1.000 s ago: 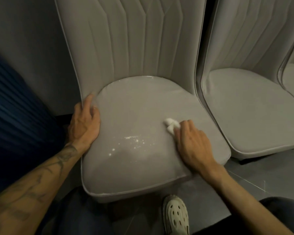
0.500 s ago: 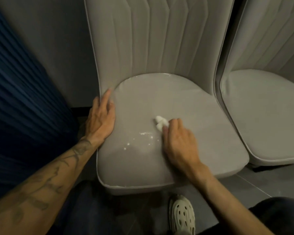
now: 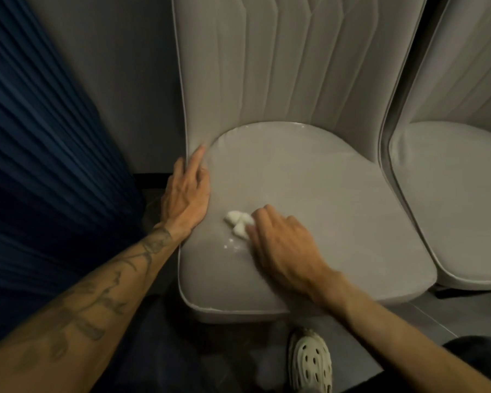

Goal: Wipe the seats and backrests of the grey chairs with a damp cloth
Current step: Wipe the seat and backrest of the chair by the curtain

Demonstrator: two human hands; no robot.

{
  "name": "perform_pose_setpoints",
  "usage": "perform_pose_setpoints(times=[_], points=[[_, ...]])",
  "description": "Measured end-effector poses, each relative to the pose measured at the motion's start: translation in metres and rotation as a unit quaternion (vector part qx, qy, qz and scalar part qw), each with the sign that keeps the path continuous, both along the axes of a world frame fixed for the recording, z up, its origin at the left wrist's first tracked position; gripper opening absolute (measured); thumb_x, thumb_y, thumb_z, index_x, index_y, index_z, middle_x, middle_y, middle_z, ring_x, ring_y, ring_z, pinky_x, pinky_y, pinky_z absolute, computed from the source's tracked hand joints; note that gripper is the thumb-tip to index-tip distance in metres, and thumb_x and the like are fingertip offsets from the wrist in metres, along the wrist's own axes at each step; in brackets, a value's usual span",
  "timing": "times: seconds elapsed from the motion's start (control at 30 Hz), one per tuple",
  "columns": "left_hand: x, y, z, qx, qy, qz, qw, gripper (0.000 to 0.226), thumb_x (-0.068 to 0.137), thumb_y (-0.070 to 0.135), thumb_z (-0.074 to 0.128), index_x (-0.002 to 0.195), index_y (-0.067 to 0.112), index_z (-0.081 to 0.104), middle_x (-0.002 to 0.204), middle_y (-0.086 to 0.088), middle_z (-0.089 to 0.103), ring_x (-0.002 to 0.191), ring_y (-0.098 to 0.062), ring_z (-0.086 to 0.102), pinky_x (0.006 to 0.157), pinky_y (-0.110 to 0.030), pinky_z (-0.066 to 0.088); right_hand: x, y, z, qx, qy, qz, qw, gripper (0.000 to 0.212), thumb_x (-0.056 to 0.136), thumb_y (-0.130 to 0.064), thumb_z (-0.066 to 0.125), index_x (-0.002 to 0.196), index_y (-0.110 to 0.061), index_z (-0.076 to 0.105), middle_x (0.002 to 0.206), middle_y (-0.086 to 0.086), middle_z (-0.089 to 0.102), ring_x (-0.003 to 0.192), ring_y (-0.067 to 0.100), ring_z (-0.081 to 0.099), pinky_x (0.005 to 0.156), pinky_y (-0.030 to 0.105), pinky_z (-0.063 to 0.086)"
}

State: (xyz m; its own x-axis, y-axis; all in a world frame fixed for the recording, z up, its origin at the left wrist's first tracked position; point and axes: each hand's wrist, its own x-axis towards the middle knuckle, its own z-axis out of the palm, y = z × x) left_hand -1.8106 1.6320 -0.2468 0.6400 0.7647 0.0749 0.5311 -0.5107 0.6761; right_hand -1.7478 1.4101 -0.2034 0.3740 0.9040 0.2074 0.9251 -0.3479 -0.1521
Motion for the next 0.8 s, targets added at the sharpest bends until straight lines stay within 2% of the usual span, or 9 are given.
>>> perform_pose_setpoints(times=[0.1,0.17,0.23,0.33,0.47,0.53,0.7,0.73,0.8], points=[[0.001,0.001,-0.002,-0.001,-0.001,0.005,1.0,0.049,0.108,0.045,0.027,0.155,0.057,0.023,0.162,-0.008,0.034,0.14,-0.038,0.045,0.111,-0.051,0.041,0.045,0.019,0.007,-0.013,-0.004,-0.081,0.997,0.025,0.108,-0.036,0.027,0.103,-0.019,0.043,0.101,0.006,0.051,0.08,0.037,0.055,0.074,0.046,0.042],[0.001,0.001,-0.002,-0.008,-0.005,0.003,1.0,0.049,0.107,0.047,0.026,0.155,0.058,0.022,0.165,-0.008,0.032,0.143,-0.038,0.043,0.114,-0.051,0.04,0.046,0.03,0.006,-0.005,-0.006,-0.095,0.995,0.026,0.108,-0.035,0.027,0.103,-0.017,0.043,0.102,0.008,0.051,0.081,0.039,0.055,0.073,0.045,0.039],[0.001,0.001,-0.002,-0.008,-0.012,0.002,1.0,0.05,0.106,0.047,0.026,0.155,0.056,0.024,0.165,-0.009,0.032,0.144,-0.038,0.042,0.114,-0.05,0.039,0.018,0.033,0.005,0.014,0.017,-0.032,0.999,0.022,0.108,-0.034,0.03,0.1,-0.018,0.043,0.095,0.006,0.049,0.075,0.035,0.052,0.067,0.042,0.035],[0.001,0.002,-0.003,-0.01,-0.009,0.003,1.0,0.05,0.106,0.047,0.025,0.155,0.056,0.025,0.166,-0.01,0.032,0.144,-0.039,0.042,0.114,-0.052,0.04,-0.012,0.021,0.001,-0.027,0.02,0.099,0.995,0.019,0.105,-0.037,0.031,0.098,-0.022,0.041,0.092,0.001,0.047,0.067,0.028,0.048,0.065,0.041,0.037],[0.0,0.002,-0.002,-0.011,-0.005,-0.002,1.0,0.053,0.102,0.05,0.021,0.154,0.058,0.023,0.165,-0.007,0.032,0.142,-0.039,0.043,0.11,-0.052,0.041,0.029,0.05,0.011,-0.043,0.012,0.047,0.998,0.026,0.107,-0.04,0.026,0.105,-0.019,0.043,0.102,0.006,0.05,0.084,0.035,0.056,0.081,0.045,0.043],[-0.001,0.003,-0.002,-0.017,-0.007,-0.006,1.0,0.053,0.102,0.052,0.019,0.155,0.059,0.022,0.166,-0.006,0.03,0.144,-0.038,0.041,0.112,-0.053,0.04,0.031,0.061,0.011,-0.043,0.0,0.049,0.998,0.027,0.107,-0.038,0.028,0.106,-0.017,0.045,0.103,0.007,0.051,0.085,0.036,0.056,0.079,0.044,0.04],[-0.003,0.003,-0.004,-0.022,-0.006,-0.001,1.0,0.05,0.103,0.053,0.019,0.151,0.066,0.018,0.168,-0.002,0.028,0.148,-0.035,0.038,0.114,-0.054,0.038,-0.012,0.017,0.007,-0.062,0.001,0.221,0.973,0.025,0.107,-0.038,0.029,0.099,-0.021,0.044,0.094,0.001,0.046,0.071,0.026,0.049,0.068,0.041,0.038],[-0.003,0.003,-0.004,-0.02,-0.007,-0.001,1.0,0.049,0.103,0.052,0.019,0.151,0.066,0.018,0.168,-0.002,0.028,0.147,-0.035,0.039,0.114,-0.053,0.038,-0.006,0.017,0.009,-0.071,-0.001,0.229,0.971,0.025,0.107,-0.039,0.028,0.1,-0.021,0.044,0.095,0.001,0.047,0.071,0.025,0.049,0.069,0.04,0.039],[-0.002,0.003,-0.004,-0.017,-0.01,-0.003,1.0,0.049,0.104,0.05,0.02,0.151,0.064,0.019,0.167,-0.003,0.029,0.145,-0.036,0.04,0.113,-0.051,0.039,0.009,0.032,0.018,-0.082,-0.001,0.164,0.983,0.026,0.107,-0.039,0.028,0.103,-0.02,0.045,0.099,0.002,0.049,0.077,0.028,0.053,0.076,0.042,0.041]])
